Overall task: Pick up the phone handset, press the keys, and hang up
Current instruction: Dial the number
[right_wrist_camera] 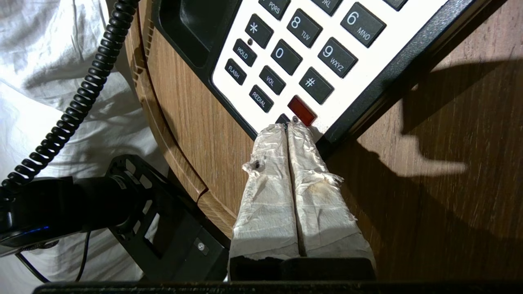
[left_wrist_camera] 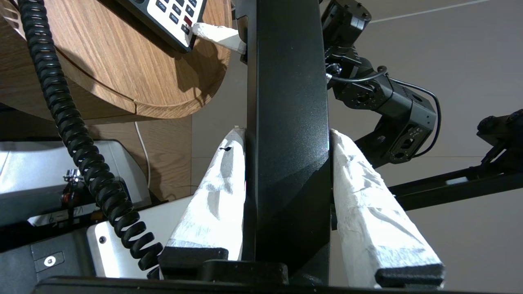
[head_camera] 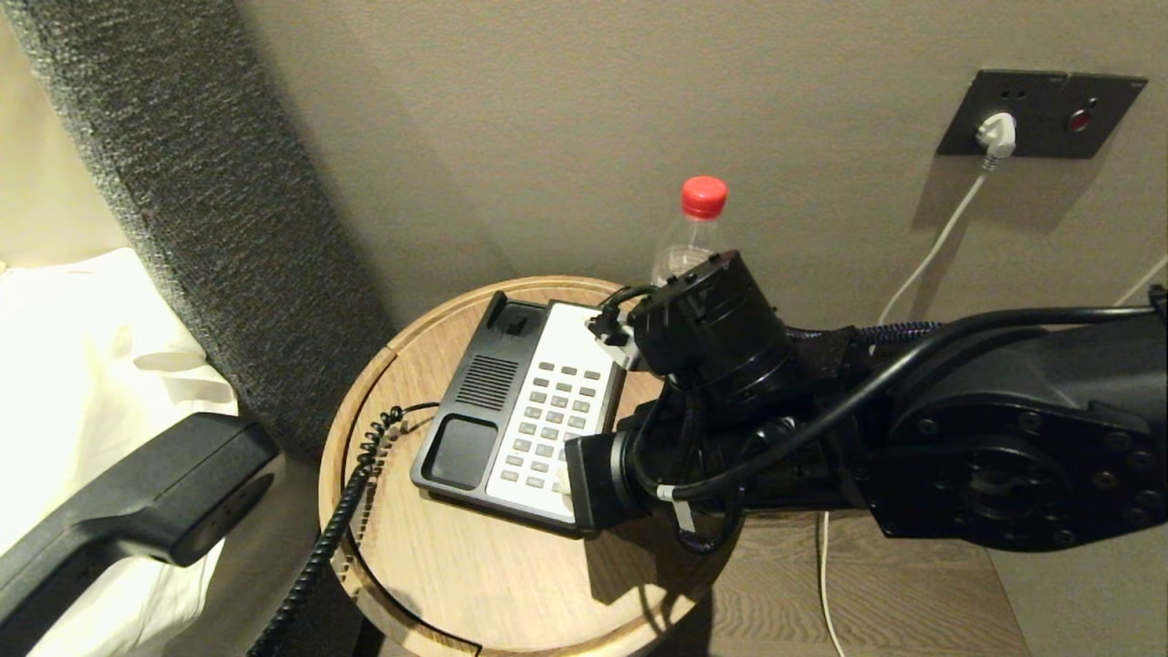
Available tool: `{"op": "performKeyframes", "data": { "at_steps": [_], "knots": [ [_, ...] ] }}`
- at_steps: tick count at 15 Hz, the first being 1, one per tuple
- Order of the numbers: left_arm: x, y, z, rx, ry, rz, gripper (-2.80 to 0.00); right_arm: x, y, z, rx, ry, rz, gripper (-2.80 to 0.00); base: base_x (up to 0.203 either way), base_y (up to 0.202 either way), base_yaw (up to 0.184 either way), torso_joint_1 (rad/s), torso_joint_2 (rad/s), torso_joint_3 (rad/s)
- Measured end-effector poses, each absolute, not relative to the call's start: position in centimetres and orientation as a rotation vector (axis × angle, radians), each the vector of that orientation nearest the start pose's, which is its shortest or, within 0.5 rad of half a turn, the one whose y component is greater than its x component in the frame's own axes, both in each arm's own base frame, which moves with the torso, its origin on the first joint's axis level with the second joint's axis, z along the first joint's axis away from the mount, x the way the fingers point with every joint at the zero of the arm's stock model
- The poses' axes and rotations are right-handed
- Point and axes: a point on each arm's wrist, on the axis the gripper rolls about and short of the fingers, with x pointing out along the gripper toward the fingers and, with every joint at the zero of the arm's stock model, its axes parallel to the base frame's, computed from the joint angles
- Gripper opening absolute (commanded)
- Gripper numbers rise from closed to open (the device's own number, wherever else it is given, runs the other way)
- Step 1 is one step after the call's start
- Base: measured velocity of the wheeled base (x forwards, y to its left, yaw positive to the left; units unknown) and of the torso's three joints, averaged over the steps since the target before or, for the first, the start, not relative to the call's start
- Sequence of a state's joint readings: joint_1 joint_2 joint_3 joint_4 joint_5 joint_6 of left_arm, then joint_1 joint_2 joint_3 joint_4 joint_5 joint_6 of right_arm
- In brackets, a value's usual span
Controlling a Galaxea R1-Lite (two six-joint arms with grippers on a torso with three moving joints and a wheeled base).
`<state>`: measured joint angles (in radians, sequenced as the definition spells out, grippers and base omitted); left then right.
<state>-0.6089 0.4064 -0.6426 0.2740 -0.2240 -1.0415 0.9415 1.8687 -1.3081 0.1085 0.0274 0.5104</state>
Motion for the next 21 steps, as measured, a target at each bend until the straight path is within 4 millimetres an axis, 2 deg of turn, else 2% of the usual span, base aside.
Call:
{"op": "performKeyframes", "data": {
  "at_steps": [13,21],
  "knots": [
    [-2.1,0.9,22.7,-0.97,0.47,-0.733,-2.8,21.3,29.2,18.5,0.132,0.853,0.731,-2.8,0.0,0.0,0.0,0.0,0.0,0.0],
    [-2.0,0.8,22.3,-0.967,0.482,-0.726,-2.8,20.7,28.4,20.3,0.161,0.816,0.743,-2.8,0.0,0.0,0.0,0.0,0.0,0.0]
  ]
}}
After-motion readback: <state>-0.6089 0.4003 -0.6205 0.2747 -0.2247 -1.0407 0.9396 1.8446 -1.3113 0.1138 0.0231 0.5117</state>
